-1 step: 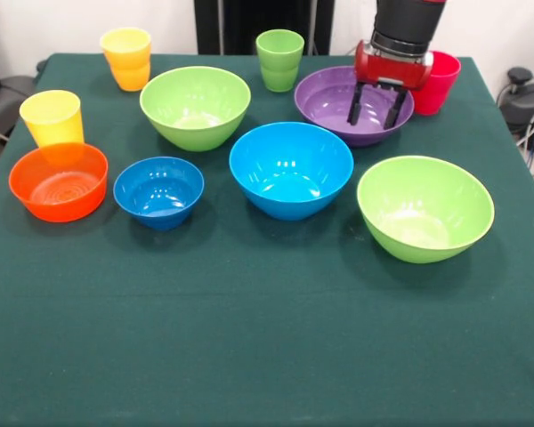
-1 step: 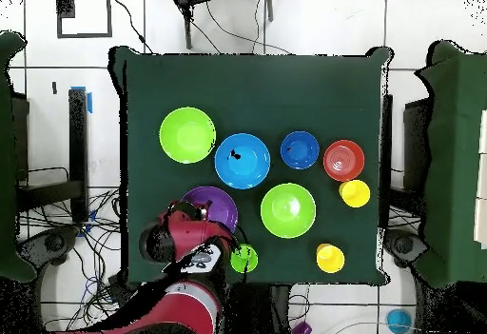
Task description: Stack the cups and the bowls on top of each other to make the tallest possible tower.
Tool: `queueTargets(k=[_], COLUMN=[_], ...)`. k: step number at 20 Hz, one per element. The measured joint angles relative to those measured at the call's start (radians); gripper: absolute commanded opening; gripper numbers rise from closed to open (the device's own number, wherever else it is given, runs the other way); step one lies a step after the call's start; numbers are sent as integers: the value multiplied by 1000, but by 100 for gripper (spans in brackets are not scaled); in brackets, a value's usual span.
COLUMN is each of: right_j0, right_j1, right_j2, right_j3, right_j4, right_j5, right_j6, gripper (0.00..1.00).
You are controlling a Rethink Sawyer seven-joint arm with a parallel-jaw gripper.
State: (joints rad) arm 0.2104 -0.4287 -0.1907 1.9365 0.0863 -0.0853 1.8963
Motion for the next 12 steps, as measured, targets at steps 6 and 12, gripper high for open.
queueTargets(k=[6,12], right_j0=[32,87], right_j1=[10,7], right_j2=[-6,-13], right_j3=[0,0], right_j4=[57,116], right_j5=[0,0], right_j6=[17,61], gripper=[100,100])
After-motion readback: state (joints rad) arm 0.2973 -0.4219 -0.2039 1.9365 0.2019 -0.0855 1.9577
